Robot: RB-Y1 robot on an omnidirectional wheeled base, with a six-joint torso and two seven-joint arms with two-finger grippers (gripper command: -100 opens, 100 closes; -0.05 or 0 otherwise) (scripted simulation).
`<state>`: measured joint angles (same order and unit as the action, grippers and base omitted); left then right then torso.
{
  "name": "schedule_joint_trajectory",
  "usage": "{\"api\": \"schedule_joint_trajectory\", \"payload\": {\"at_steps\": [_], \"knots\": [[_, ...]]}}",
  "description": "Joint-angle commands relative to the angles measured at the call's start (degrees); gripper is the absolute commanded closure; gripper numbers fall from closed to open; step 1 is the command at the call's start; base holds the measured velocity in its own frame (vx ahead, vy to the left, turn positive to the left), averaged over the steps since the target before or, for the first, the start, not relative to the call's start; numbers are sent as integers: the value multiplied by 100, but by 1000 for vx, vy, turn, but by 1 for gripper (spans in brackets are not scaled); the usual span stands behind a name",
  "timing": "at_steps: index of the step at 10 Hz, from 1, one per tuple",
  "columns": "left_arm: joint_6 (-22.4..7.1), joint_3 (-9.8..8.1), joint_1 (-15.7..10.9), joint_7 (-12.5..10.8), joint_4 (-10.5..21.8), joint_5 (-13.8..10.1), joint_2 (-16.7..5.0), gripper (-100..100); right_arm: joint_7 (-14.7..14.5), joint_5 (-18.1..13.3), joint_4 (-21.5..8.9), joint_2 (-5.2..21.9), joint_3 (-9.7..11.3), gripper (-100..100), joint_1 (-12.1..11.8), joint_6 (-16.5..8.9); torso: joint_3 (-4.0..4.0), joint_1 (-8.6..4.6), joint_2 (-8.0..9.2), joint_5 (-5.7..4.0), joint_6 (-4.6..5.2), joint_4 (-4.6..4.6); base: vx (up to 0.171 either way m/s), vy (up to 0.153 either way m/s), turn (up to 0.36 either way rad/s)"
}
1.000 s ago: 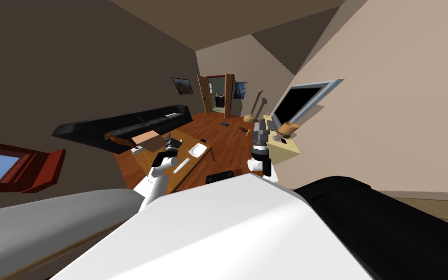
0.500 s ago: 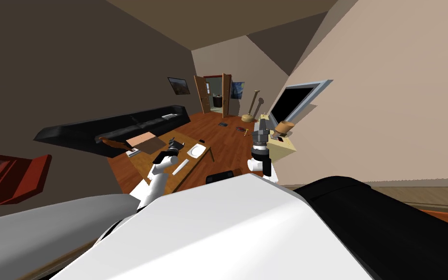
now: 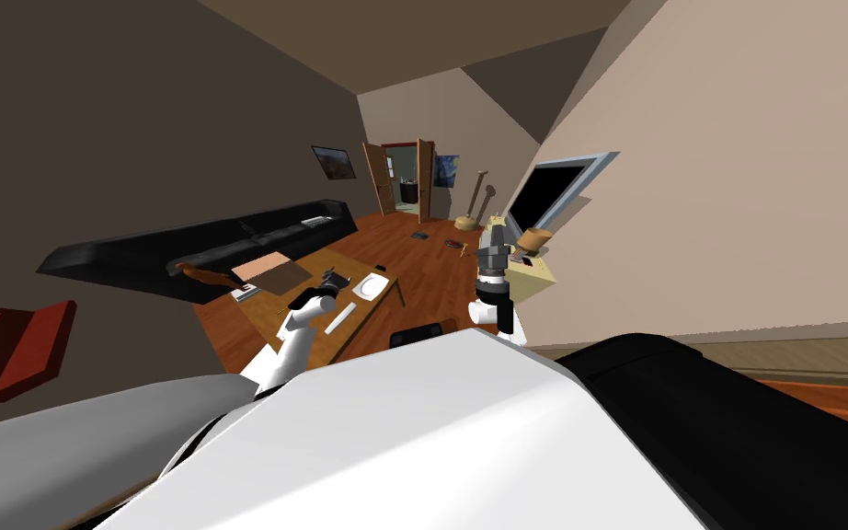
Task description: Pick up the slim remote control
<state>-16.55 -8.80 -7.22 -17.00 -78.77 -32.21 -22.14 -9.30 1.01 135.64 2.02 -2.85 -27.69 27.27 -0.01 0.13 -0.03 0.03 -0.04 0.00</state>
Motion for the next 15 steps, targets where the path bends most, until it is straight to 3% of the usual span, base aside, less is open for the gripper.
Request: {"api": "schedule_joint_trajectory", "payload": {"at_steps": [1, 4, 6, 7, 8, 9, 11, 12, 15], "knots": [[-286, 25, -64, -25, 225, -86, -61, -100, 0, 0, 0, 0, 0, 0, 0, 0, 0, 0, 0, 0, 0, 0, 4, 20, -53], [-776, 83, -186, -124, 725, -348, -240, -100, 0, 0, 0, 0, 0, 0, 0, 0, -1, 0, -1, 0, -2, -1, 6, 20, -61], [-973, 83, -186, -124, 857, -348, -240, -100, 0, 0, 0, 0, 0, 0, 0, 0, -1, 2, -2, 1, -2, -1, 5, 14, -21], [-1168, 118, -233, -172, 1168, -472, -329, -100, 0, 0, 0, 0, 0, 0, -1, 0, 0, -3, 0, -1, -3, 0, 9, 12, -68], [-1307, 118, -233, -172, 1168, -472, -329, -100, 0, 0, 0, 0, 0, 0, 0, 0, -1, -1, -1, -1, -1, 0, 7, 17, -33], [-1465, 154, -274, -219, 1462, -590, -415, -100, 0, 0, 0, 0, 0, 0, 0, 0, -1, -2, -2, 0, -1, 0, 12, 23, -64], [-1632, 154, -274, -219, 1470, -590, -415, -100, 0, 0, 0, 0, 0, 0, -1, 0, -1, 1, -2, 0, -3, 0, 7, 16, -17], [-1836, 192, -309, -265, 1763, -704, -499, -100, 0, 0, 0, 0, 0, 0, -1, 0, 0, -3, 0, -1, -3, 0, 7, 13, -59], [-2249, 229, -339, -309, 2042, -811, -581, -100, 0, 0, 0, 0, 0, 0, 0, 0, -2, 2, -4, 0, -2, 0, 12, 22, -39]]}}
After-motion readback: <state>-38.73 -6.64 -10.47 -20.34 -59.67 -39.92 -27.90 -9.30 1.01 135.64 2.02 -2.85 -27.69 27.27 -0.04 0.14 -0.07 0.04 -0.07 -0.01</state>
